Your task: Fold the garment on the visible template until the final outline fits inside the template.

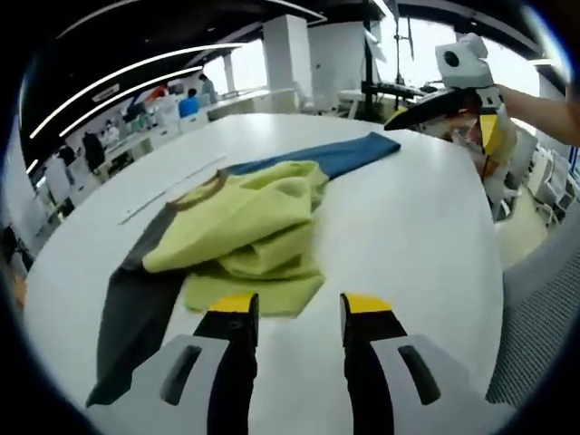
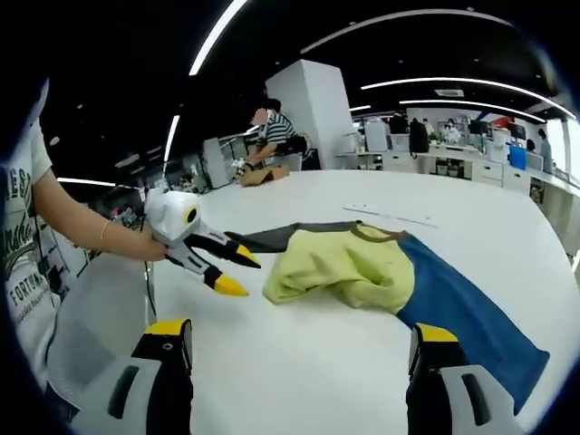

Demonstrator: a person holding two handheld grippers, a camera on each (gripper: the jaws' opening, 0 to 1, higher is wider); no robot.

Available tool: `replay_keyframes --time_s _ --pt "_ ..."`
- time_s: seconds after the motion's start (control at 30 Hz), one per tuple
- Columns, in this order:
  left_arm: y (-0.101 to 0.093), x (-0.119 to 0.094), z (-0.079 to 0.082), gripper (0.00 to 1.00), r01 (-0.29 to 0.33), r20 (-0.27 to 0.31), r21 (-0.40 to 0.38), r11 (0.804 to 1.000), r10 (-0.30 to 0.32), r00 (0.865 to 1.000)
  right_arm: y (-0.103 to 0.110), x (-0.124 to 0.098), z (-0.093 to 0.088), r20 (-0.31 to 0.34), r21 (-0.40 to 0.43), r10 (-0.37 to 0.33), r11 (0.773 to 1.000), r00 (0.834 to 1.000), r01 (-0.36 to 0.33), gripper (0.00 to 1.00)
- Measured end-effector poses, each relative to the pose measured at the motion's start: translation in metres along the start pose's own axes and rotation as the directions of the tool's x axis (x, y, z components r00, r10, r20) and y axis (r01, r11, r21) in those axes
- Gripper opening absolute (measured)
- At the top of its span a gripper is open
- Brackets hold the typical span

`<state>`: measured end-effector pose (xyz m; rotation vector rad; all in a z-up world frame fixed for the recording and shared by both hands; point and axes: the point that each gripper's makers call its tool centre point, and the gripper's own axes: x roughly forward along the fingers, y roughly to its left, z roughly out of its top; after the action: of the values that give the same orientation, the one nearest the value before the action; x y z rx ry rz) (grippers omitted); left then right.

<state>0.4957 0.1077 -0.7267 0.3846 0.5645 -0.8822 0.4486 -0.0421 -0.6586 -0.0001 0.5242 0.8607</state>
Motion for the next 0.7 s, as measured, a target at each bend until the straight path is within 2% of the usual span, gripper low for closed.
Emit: replay_keyframes --time_s 0.27,0.5,0.63,0.7 --pt "-0.005 0.021 0.002 0.26 -0.006 -0.018 -0.024 1.0 0.005 1.0 0.004 0.001 -0.007 -0.011 0.003 -0.001 1.0 1.0 0.001 0.99" --pt "-0.006 0.032 -0.002 0.22 -0.01 -0.051 0.024 1.0 0.011 0.999 0.004 0.001 -0.008 -0.001 0.012 -0.009 1.0 1.0 0.009 0.99" --pt "-0.008 0.036 -0.005 0.2 -0.009 -0.059 -0.031 0.999 0.007 0.998 0.003 0.002 -0.009 0.003 0.021 -0.017 1.0 1.0 0.017 0.99" --pt "-0.005 0.038 -0.004 0.2 -0.014 -0.056 -0.033 0.999 0.012 0.998 0.002 0.002 -0.011 -0.002 0.021 -0.023 1.0 1.0 0.023 0.99"
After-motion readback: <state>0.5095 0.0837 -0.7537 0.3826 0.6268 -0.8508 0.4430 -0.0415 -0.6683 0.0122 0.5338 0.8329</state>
